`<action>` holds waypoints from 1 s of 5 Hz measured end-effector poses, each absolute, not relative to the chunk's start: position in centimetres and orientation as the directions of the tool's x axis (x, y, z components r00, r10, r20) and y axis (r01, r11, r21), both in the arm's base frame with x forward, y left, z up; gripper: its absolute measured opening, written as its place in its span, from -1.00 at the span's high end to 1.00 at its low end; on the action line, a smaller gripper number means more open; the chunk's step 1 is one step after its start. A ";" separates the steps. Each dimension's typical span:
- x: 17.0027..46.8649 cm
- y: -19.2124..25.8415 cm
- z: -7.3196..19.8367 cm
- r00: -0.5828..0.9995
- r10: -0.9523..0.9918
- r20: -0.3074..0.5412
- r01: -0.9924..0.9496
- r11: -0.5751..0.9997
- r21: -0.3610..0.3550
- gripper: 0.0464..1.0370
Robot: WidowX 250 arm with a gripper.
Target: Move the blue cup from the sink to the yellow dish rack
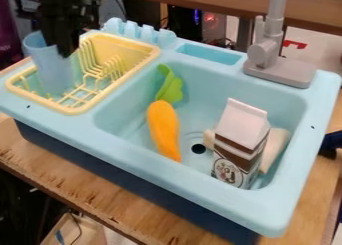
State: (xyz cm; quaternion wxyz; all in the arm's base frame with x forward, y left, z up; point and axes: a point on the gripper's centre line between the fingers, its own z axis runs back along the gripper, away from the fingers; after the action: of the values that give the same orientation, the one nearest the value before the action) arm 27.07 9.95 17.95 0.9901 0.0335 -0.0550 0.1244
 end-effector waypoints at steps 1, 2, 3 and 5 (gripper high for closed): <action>27.7 10.3 16.7 0.964 0.248 0.101 -0.253 0.967 0.041 0.93; 28.0 10.6 15.7 0.961 0.264 0.080 -0.269 0.962 0.048 0.93; 28.1 10.8 14.8 0.958 0.282 0.056 -0.285 0.957 0.057 0.87; 27.9 10.8 14.8 0.947 0.320 0.017 -0.320 0.945 0.069 -0.09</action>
State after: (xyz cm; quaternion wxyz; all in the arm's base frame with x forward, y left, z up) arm 27.88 10.84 14.84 0.9861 0.0353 -0.0027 0.1623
